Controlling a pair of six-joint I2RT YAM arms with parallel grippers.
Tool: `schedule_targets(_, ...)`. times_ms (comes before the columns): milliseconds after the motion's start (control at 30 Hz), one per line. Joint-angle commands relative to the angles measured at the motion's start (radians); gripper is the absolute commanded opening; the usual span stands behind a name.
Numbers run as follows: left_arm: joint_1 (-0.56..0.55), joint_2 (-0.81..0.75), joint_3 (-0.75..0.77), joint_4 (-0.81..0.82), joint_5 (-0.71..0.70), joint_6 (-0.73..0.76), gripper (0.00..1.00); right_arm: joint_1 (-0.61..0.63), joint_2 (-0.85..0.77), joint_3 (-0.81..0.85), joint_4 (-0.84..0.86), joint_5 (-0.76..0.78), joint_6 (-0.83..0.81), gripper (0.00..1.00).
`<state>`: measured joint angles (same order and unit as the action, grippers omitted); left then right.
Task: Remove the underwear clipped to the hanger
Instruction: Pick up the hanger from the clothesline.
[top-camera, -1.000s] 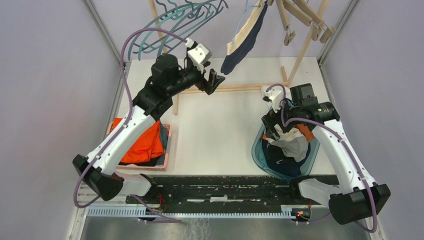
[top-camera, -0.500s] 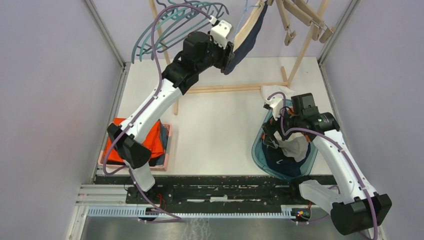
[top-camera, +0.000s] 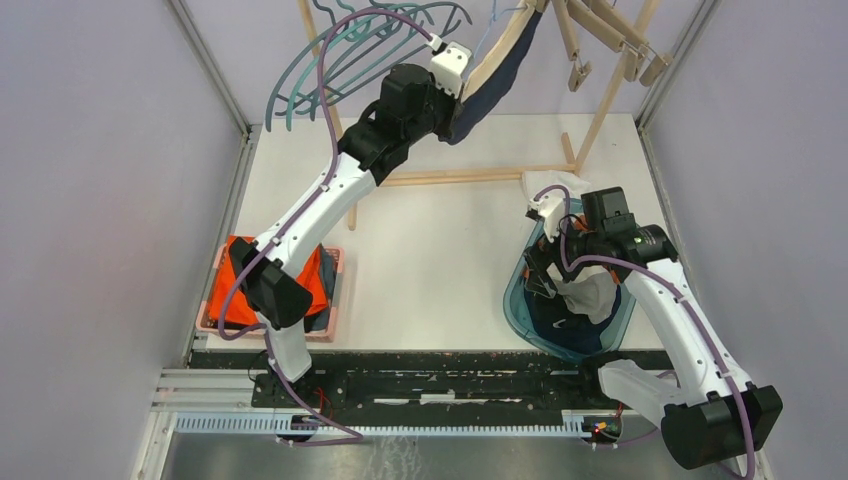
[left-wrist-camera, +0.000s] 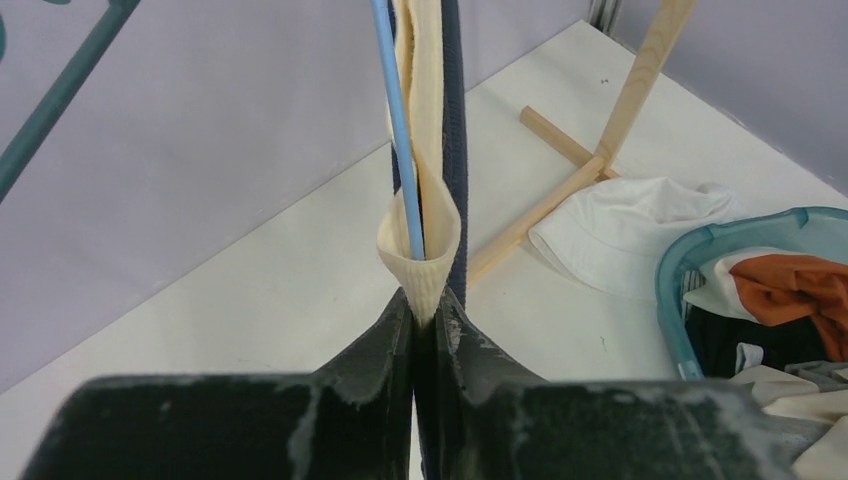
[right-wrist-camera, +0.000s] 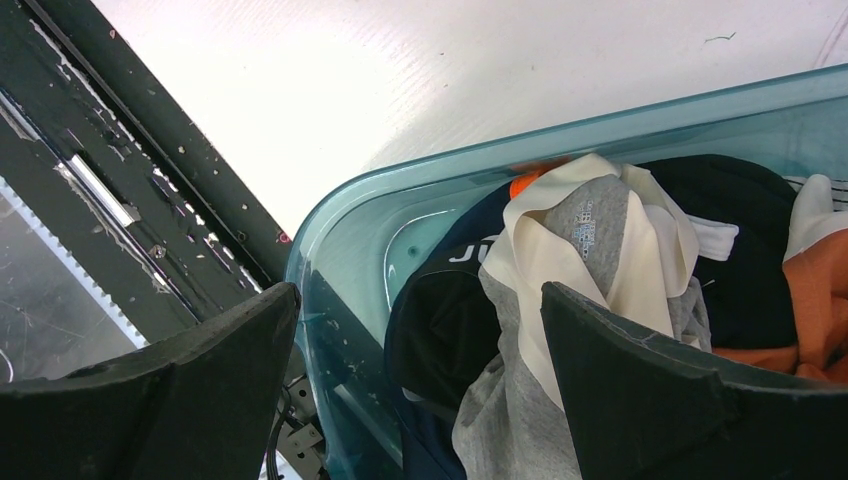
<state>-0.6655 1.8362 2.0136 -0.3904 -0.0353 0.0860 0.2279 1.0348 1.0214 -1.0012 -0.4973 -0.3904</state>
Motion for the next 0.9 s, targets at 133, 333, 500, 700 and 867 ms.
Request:
schedule_targets(133, -0.004, -0.057, 0.043, 0.009, -0.027, -0.061, 0.03, -0.003, -0.001, 0.001, 0.034, -0.025, -0.012, 1.0)
schedule_targets(333, -0.005, -0.129, 0.032, 0.018, -0.058, -0.061, 0.03, -0.004, -0.005, 0.002, 0.041, -0.027, -0.005, 1.0)
schedule_targets(500, -0.005, -0.15, 0.027, 0.041, -0.078, -0.056, 0.03, -0.007, -0.007, -0.001, 0.042, -0.027, -0.002, 1.0)
schedule_targets(700, -0.005, -0.201, -0.088, 0.125, -0.074, -0.058, 0.03, -0.009, -0.006, -0.001, 0.042, -0.03, -0.002, 1.0)
schedule_targets(867, -0.005, -0.278, -0.225, 0.222, -0.086, -0.045, 0.03, -0.009, -0.004, -0.003, 0.044, -0.03, -0.004, 1.0)
